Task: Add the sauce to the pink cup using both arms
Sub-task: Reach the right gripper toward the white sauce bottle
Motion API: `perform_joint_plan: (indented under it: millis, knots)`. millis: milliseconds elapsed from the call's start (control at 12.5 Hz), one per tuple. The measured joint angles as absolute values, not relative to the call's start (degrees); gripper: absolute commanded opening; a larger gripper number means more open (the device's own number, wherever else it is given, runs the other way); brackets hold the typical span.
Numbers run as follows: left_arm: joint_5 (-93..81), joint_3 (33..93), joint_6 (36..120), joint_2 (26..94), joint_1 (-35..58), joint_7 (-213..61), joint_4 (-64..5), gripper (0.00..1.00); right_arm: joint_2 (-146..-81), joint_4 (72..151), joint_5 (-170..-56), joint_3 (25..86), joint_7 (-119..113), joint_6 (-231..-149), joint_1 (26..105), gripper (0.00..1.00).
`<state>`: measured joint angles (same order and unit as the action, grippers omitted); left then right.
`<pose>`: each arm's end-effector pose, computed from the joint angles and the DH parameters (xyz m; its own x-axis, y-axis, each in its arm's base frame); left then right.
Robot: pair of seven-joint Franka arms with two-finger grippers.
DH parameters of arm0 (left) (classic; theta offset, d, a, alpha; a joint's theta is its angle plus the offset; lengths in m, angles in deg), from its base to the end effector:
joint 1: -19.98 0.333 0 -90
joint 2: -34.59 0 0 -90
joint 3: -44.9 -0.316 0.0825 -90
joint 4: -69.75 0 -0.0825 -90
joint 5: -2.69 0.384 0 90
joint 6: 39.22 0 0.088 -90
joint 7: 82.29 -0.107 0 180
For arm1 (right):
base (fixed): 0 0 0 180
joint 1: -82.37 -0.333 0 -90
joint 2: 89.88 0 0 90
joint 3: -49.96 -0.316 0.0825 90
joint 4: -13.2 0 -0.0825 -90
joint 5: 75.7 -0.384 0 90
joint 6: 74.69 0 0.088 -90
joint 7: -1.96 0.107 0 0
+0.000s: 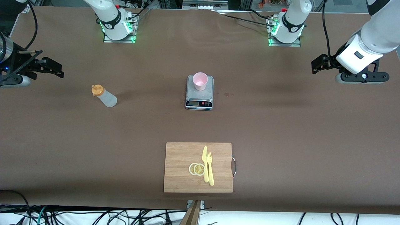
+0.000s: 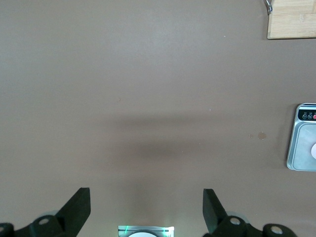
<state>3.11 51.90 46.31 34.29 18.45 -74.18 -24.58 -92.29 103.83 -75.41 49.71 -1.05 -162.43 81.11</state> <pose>0.5350 -0.0796 0.5859 0.9894 -0.0051 -0.1452 -0.0093 -0.9995 -0.0287 0.5611 0.0142 0.5926 0.9926 0.0785 -0.0925 0.0788 -0.9969 0.0000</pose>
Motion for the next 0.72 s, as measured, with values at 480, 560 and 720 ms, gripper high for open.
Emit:
perform_joint_plan:
  millis: [480,560,720]
  knots:
    - [3.11,51.92,46.31,34.29,18.43,-74.18,-24.58,1.0,-94.06,104.17,-75.41,49.79,-13.53,-159.54,80.7,0.99]
    - [3.11,51.94,46.31,34.29,18.41,-74.18,-24.58,1.0,-94.27,104.18,-75.41,50.04,-19.65,-159.1,80.74,0.99]
    - [3.11,51.94,46.31,34.29,18.41,-74.18,-24.58,1.0,-94.32,104.19,-75.64,50.89,-30.28,-158.64,80.79,0.99]
